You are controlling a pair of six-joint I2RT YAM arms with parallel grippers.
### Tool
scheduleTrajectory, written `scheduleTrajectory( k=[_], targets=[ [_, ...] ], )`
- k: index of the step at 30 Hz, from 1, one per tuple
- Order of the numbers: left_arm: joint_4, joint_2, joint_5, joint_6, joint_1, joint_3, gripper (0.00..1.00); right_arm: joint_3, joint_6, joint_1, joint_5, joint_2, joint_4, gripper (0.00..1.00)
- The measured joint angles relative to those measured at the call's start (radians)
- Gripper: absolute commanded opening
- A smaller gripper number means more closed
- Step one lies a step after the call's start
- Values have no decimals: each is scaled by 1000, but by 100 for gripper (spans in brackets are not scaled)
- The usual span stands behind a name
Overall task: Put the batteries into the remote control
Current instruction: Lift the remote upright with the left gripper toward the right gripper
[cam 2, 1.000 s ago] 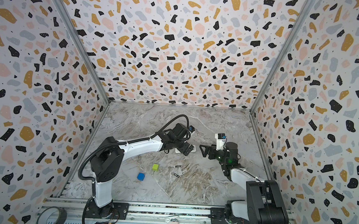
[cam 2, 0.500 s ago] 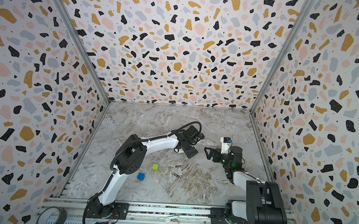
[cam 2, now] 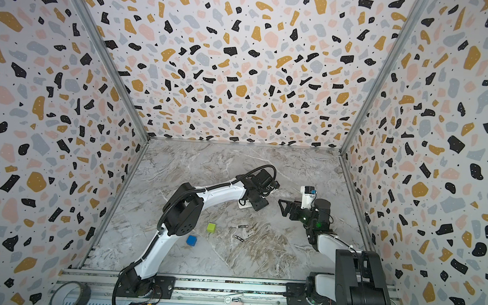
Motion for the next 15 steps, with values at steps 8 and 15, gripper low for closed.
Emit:
scheduleTrajectory(
  k=[8, 15],
  targets=[
    [-11, 8, 0, 3, 0, 13, 47, 0, 0, 0, 0, -1, -1, 95],
    [-13, 17, -2, -45, 10, 29, 32, 0, 0, 0, 0, -23, -2, 95]
  ],
)
